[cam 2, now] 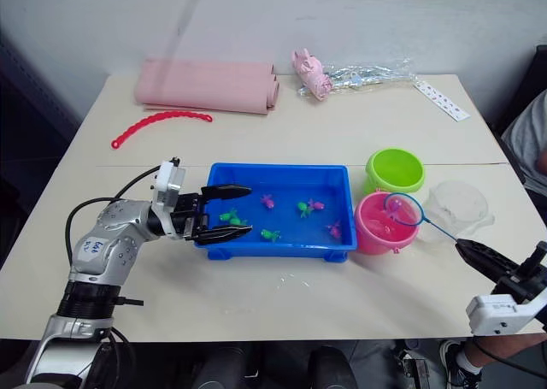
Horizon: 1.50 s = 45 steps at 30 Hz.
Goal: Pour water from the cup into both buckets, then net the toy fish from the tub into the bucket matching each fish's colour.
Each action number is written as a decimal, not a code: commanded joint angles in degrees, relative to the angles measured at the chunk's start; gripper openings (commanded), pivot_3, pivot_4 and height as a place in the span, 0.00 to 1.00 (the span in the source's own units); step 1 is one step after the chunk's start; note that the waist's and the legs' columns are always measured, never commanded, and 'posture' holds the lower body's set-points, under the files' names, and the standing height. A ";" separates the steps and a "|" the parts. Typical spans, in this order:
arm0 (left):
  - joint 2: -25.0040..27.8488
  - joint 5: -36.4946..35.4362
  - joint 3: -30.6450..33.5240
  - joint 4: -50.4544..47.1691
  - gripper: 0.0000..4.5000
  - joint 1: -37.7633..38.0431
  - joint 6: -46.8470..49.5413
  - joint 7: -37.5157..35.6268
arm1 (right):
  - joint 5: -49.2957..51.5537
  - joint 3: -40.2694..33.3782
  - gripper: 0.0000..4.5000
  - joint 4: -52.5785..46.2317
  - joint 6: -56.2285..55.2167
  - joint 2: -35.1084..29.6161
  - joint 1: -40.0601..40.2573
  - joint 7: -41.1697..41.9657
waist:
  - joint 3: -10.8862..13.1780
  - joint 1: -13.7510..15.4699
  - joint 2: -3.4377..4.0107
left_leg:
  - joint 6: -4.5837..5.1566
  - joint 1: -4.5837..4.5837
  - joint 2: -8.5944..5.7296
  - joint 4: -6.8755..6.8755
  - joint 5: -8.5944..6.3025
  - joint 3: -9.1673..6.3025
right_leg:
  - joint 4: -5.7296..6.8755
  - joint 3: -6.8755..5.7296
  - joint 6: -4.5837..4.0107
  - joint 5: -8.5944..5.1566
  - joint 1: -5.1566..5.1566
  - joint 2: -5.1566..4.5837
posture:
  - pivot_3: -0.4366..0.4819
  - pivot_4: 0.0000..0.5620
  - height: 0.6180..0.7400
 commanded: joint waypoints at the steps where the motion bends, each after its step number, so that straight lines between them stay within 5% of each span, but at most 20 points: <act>1: -0.54 0.08 0.22 -1.24 0.99 -0.51 -1.07 1.01 | -4.30 -2.90 0.00 -2.10 -0.43 -0.94 0.74 -6.72 | 0.00 -0.03 0.00 | 0.00 0.00 0.00 0.00 0.00 0.00 | -0.01 0.01 0.00 0.00 0.00 0.00 | 0.48 0.27 1.00; 13: -0.45 0.54 -1.21 0.50 0.99 -2.33 -1.89 -1.44 | -5.31 0.09 0.00 -13.12 5.78 1.03 7.94 -12.74 | -0.02 0.01 0.04 | -0.03 0.01 0.00 -0.03 0.02 0.00 | 0.02 0.02 0.00 0.00 0.00 0.02 | 0.48 0.27 1.00; 45: -0.51 -0.31 -1.20 -2.04 0.99 -1.05 -0.66 0.84 | -7.98 4.55 0.00 -18.47 19.00 -0.74 13.13 -19.71 | -0.08 -0.02 0.13 | -0.02 0.04 -0.01 -0.04 0.07 0.00 | 0.07 0.08 -0.01 0.00 -0.01 0.03 | 0.48 0.27 1.00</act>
